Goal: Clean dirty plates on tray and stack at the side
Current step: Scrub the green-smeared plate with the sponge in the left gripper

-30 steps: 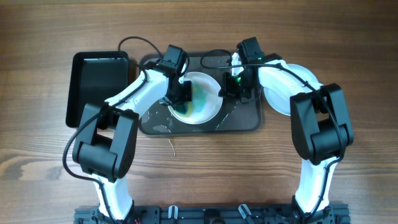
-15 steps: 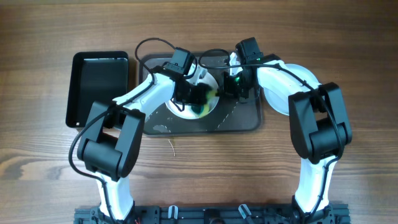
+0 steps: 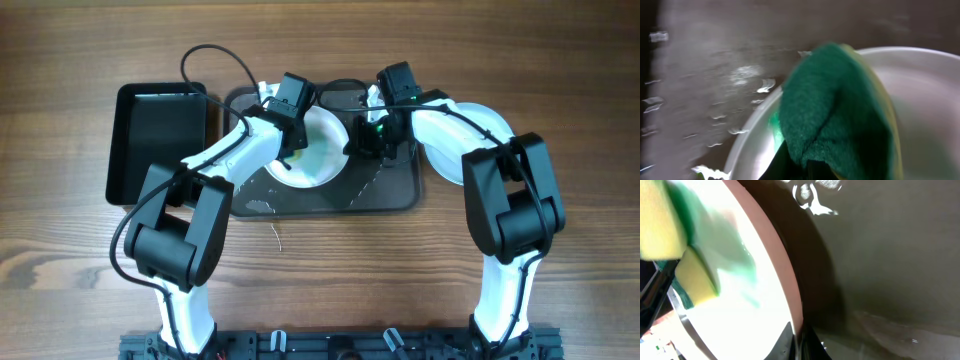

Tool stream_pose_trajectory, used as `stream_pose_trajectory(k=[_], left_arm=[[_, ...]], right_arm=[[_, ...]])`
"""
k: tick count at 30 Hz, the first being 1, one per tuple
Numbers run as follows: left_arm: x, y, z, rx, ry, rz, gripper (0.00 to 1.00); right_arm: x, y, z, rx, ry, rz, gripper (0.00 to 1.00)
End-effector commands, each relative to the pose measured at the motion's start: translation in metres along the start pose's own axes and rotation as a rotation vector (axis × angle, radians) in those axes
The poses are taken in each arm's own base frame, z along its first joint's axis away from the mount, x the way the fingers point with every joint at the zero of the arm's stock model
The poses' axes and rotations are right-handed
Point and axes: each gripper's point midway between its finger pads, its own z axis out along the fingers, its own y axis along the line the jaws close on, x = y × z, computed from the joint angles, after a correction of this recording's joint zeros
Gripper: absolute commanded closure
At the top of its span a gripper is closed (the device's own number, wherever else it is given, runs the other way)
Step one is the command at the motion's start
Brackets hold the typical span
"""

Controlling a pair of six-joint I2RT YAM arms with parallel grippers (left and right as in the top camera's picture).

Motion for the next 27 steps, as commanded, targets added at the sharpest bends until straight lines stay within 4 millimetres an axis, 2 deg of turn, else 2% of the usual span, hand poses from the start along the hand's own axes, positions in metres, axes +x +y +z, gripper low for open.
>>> stream_pose_trajectory(k=[1, 3, 6, 7, 9, 12, 16, 21, 24, 27], left_arm=[[0.009, 0.039, 0.005, -0.184, 0.004, -0.04, 0.96], [0.03, 0.021, 0.006, -0.074, 0.116, 0.005, 0.96], [0.064, -0.026, -0.005, 0.227, 0.302, 0.117, 0.96], [0.079, -0.051, -0.018, 0.402, 0.379, 0.174, 0.96], [0.093, -0.079, -0.041, 0.623, 0.452, 0.235, 0.96], [0.099, -0.105, -0.07, 0.866, 0.491, 0.287, 0.96], [0.086, -0.11, -0.066, 0.875, 0.421, 0.296, 0.96], [0.055, -0.099, -0.039, 0.72, 0.272, 0.274, 0.96], [0.026, -0.068, -0.01, 0.45, 0.146, 0.175, 0.96], [0.003, -0.036, 0.004, 0.232, 0.039, 0.102, 0.96]], right_arm=[[0.02, -0.019, 0.016, 0.035, 0.062, 0.035, 0.96], [0.02, -0.019, 0.016, 0.035, 0.062, 0.034, 0.96], [0.02, -0.019, 0.016, 0.035, 0.063, 0.035, 0.96], [0.02, -0.019, 0.016, 0.035, 0.062, 0.035, 0.96], [0.02, -0.019, 0.016, 0.035, 0.062, 0.035, 0.96], [0.02, -0.019, 0.016, 0.035, 0.062, 0.034, 0.96], [0.02, -0.019, 0.016, 0.035, 0.062, 0.034, 0.96], [0.02, -0.019, 0.016, 0.035, 0.062, 0.034, 0.96], [0.02, -0.019, 0.016, 0.035, 0.062, 0.034, 0.96], [0.02, -0.019, 0.016, 0.035, 0.063, 0.034, 0.96]])
